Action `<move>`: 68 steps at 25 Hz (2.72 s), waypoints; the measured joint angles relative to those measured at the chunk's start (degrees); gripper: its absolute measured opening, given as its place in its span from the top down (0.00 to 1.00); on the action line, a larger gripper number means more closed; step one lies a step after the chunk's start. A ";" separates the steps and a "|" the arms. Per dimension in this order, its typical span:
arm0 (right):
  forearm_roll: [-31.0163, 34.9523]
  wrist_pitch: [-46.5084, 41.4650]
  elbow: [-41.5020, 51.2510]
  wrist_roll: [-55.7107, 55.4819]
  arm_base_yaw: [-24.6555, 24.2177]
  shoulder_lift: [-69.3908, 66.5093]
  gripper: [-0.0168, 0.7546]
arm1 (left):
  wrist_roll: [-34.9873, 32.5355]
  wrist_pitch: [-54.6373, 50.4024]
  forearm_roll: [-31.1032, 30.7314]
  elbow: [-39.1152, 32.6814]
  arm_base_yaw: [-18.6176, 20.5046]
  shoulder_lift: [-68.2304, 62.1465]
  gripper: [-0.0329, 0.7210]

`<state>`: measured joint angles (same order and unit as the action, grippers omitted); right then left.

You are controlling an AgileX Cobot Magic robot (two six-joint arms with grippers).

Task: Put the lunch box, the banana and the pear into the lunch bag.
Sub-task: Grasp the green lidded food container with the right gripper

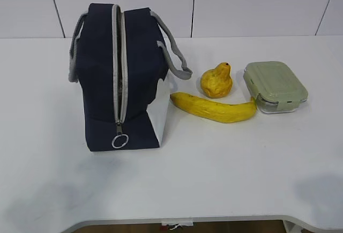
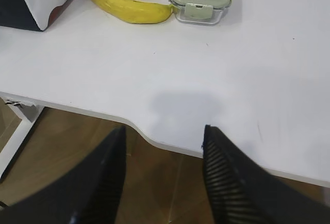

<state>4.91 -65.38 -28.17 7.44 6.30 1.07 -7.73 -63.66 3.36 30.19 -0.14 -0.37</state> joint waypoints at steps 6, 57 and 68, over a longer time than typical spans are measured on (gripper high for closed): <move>0.00 0.00 0.00 0.00 0.00 0.00 0.46 | 0.00 0.00 0.00 0.00 0.00 0.00 0.63; -1.11 8.65 -23.41 -7.44 -0.05 -58.71 0.46 | 0.00 0.11 -0.07 0.00 0.00 -4.97 0.63; 8.18 3.89 -44.92 1.52 -5.22 -78.84 0.46 | 0.00 0.21 -0.07 0.00 0.00 -4.97 0.63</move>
<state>13.09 -61.48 -73.09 8.96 1.08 -77.77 -7.73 -63.45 3.28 30.19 -0.14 -5.35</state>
